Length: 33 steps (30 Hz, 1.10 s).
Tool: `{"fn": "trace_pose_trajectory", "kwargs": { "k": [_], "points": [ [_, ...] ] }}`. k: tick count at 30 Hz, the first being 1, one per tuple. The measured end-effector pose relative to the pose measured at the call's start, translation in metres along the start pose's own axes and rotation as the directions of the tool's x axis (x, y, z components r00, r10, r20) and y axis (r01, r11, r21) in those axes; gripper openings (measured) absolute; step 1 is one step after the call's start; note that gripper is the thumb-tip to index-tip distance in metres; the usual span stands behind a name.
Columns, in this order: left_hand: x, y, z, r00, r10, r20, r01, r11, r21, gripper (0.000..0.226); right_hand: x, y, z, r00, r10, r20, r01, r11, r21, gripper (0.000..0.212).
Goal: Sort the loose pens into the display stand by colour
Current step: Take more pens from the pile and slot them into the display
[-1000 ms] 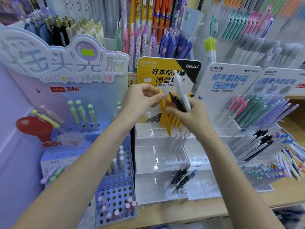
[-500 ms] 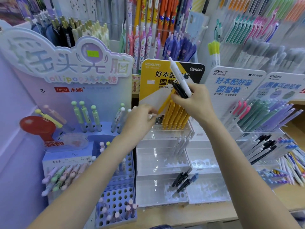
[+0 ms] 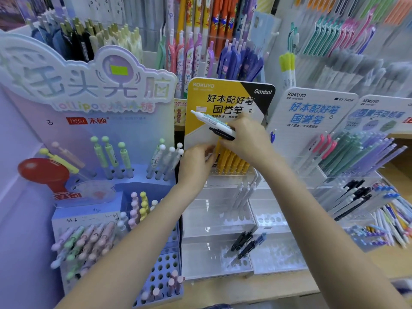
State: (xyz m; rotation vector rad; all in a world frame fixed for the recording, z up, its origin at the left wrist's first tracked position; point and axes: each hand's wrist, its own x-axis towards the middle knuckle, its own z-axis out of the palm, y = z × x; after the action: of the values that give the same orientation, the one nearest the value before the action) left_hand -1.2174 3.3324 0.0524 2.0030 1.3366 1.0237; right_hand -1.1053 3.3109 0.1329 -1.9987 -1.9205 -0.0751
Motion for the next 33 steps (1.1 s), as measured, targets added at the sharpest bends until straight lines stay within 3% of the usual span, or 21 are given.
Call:
{"fn": "trace_pose_trajectory", "kwargs": {
  "k": [6, 9, 12, 14, 16, 19, 26, 28, 31, 33],
  "points": [
    [0.006, -0.004, 0.009, 1.000, -0.002, -0.007, 0.003, 0.998, 0.063, 0.015, -0.014, 0.019, -0.021, 0.983, 0.057, -0.173, -0.004, 0.955, 0.295, 0.018],
    [0.007, -0.008, 0.013, 0.999, 0.022, -0.030, -0.018, 0.990, 0.141, 0.015, -0.025, 0.032, -0.031, 0.983, 0.125, -0.135, -0.055, 0.899, 0.435, 0.012],
    [0.006, -0.003, 0.014, 0.997, 0.001, -0.071, 0.004, 0.998, 0.068, 0.017, -0.037, 0.043, -0.031, 0.979, 0.194, -0.068, -0.123, 0.818, 0.561, 0.012],
    [0.007, -0.001, 0.013, 0.996, -0.005, -0.092, 0.009, 0.999, 0.049, 0.015, -0.045, 0.047, -0.026, 0.970, 0.243, 0.012, -0.183, 0.696, 0.694, 0.014],
    [0.007, 0.000, 0.012, 0.997, 0.011, -0.080, -0.006, 0.998, 0.067, 0.014, -0.052, 0.051, -0.021, 0.957, 0.260, 0.130, -0.248, 0.499, 0.830, 0.022],
    [0.008, 0.000, 0.010, 0.999, 0.017, -0.038, -0.011, 0.988, 0.152, 0.017, -0.058, 0.054, -0.017, 0.942, 0.230, 0.246, -0.302, 0.254, 0.919, 0.027],
    [0.006, 0.007, 0.007, 1.000, 0.017, 0.011, -0.019, 0.948, 0.318, 0.021, -0.067, 0.049, -0.013, 0.940, 0.173, 0.295, -0.304, 0.030, 0.952, 0.015],
    [0.001, 0.004, 0.003, 1.000, 0.008, -0.009, -0.005, 0.964, 0.265, 0.021, -0.068, 0.047, -0.011, 0.944, 0.192, 0.268, -0.260, -0.066, 0.963, 0.009],
    [-0.026, 0.012, -0.009, 0.987, 0.107, -0.119, -0.108, 0.994, -0.003, 0.018, -0.071, 0.043, -0.005, 0.942, 0.277, 0.190, -0.162, -0.121, 0.979, 0.010],
    [-0.048, 0.026, -0.013, 0.988, 0.146, 0.056, -0.133, 0.972, -0.193, 0.015, -0.075, 0.034, 0.003, 0.945, 0.300, 0.129, -0.093, -0.132, 0.987, 0.011]
  ]
}}
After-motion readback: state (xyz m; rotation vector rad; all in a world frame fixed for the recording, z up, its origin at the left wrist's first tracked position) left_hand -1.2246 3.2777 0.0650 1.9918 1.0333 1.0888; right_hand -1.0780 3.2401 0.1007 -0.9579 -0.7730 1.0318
